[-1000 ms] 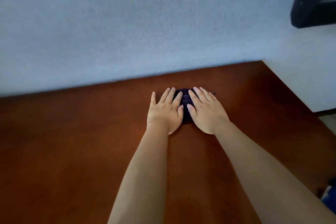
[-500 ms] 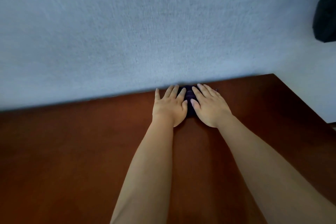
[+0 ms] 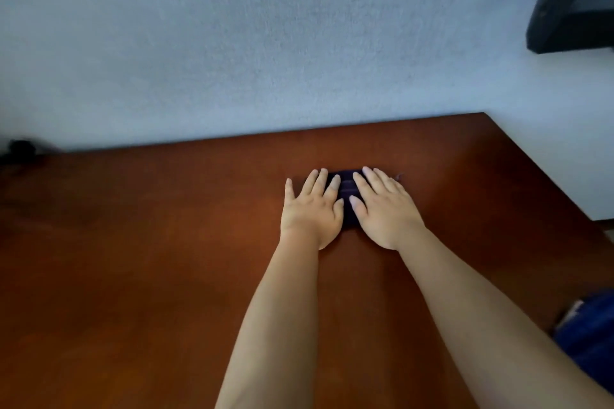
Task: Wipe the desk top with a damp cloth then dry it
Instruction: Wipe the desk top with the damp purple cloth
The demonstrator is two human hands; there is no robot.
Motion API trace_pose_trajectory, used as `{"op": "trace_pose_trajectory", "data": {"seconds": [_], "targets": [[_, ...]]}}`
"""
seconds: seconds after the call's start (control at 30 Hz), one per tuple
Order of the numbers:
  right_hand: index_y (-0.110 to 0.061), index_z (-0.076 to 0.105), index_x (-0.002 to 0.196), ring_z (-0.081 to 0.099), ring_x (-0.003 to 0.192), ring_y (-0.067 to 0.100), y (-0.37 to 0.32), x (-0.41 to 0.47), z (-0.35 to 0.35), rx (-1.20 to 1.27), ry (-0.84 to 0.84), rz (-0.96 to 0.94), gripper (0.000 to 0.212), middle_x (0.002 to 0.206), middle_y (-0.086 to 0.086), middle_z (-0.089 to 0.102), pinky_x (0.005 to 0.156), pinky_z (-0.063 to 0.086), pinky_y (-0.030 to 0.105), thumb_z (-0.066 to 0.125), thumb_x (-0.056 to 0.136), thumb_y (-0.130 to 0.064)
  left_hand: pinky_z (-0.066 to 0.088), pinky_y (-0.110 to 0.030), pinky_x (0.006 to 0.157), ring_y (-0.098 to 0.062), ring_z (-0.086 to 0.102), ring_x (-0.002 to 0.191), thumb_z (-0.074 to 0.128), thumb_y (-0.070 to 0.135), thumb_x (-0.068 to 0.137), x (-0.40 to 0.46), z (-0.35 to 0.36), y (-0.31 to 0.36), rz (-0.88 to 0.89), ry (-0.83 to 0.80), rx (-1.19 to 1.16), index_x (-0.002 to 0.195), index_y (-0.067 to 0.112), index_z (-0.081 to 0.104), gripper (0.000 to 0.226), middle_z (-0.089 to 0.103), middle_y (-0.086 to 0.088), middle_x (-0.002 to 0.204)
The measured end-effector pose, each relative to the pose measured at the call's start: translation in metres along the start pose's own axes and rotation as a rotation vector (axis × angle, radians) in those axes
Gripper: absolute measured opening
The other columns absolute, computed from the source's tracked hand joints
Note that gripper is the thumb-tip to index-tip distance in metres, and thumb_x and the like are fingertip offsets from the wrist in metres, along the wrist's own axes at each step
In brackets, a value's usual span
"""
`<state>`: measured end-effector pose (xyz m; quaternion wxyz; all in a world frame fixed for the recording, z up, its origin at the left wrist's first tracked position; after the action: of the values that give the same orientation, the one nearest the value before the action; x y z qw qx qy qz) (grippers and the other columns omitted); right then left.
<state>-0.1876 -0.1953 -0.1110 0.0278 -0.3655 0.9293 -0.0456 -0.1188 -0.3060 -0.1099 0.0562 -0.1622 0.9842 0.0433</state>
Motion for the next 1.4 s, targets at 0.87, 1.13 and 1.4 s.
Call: {"op": "trace_pose_trajectory", "data": {"seconds": [0.87, 1.13, 1.4], "targets": [[-0.019, 0.003, 0.154, -0.004, 0.148, 0.016, -0.067, -0.283, 0.018, 0.012, -0.054, -0.138, 0.085, 0.162, 0.001, -0.003, 0.119, -0.002, 0.034, -0.02, 0.08, -0.053, -0.006, -0.047, 0.119, -0.012, -0.014, 0.148, 0.01, 0.04, 0.104, -0.301, 0.043, 0.06, -0.148, -0.011, -0.019, 0.155, 0.024, -0.002, 0.055, -0.01, 0.003, 0.162], [-0.018, 0.003, 0.154, -0.005, 0.148, 0.018, -0.114, -0.299, 0.024, 0.052, -0.053, -0.173, 0.098, 0.162, 0.003, -0.003, 0.12, -0.002, 0.037, -0.028, 0.066, -0.05, -0.007, -0.046, 0.12, -0.008, -0.016, 0.147, 0.009, 0.04, 0.104, -0.34, 0.046, 0.026, -0.192, -0.01, -0.028, 0.155, 0.027, -0.003, 0.054, -0.012, 0.007, 0.161], [-0.018, 0.004, 0.154, -0.005, 0.148, 0.018, -0.171, -0.266, 0.027, 0.059, -0.037, -0.247, 0.098, 0.162, 0.004, -0.002, 0.118, -0.004, 0.036, -0.026, 0.066, -0.048, -0.007, -0.045, 0.12, -0.008, -0.015, 0.147, 0.009, 0.039, 0.104, -0.336, 0.04, -0.038, -0.249, 0.004, -0.002, 0.155, 0.028, -0.004, 0.053, -0.012, 0.007, 0.162]]}}
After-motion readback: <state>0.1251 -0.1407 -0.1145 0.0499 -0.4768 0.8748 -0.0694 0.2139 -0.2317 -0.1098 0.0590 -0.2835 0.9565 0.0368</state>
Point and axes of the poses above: each hand's wrist, its own x-axis towards the middle knuckle, its own z-axis out of the palm, y = z × x, the point moved 4 cm from there along x, towards the middle knuckle
